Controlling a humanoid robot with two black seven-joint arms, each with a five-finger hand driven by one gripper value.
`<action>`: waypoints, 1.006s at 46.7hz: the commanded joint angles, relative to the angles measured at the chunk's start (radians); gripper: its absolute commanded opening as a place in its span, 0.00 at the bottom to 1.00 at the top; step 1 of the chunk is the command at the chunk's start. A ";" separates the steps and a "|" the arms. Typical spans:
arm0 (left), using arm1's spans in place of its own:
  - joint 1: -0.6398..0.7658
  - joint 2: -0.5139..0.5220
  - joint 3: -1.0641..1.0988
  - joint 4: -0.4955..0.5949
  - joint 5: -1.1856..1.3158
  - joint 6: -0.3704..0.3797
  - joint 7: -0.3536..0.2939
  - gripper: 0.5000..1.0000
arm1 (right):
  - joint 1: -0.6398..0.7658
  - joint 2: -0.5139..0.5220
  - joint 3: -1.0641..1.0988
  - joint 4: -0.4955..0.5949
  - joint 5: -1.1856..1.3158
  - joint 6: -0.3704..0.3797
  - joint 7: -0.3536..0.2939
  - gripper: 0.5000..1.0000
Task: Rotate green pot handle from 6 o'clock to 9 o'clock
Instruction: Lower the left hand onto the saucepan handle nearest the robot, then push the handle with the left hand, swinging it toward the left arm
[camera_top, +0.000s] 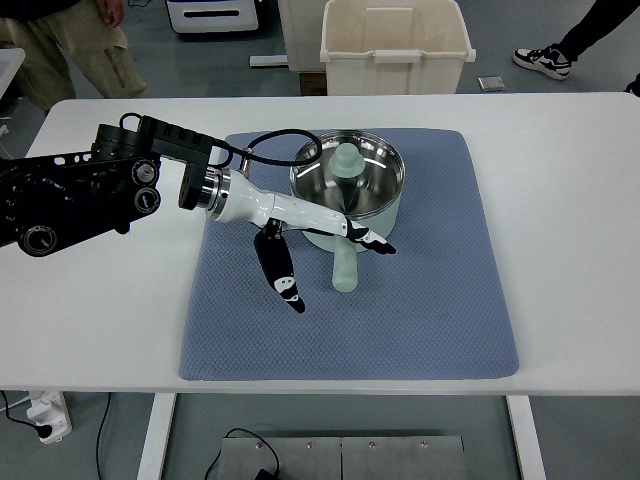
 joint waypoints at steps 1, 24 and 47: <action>0.000 -0.011 0.003 0.000 0.003 -0.003 -0.001 1.00 | 0.000 0.000 0.000 0.000 0.000 0.000 0.000 1.00; -0.014 -0.033 0.037 -0.002 0.027 -0.038 0.001 1.00 | 0.000 0.000 0.000 0.000 0.000 0.000 0.000 1.00; -0.046 -0.031 0.064 -0.002 0.035 -0.063 0.001 1.00 | 0.000 0.000 0.000 0.000 0.000 0.000 -0.001 1.00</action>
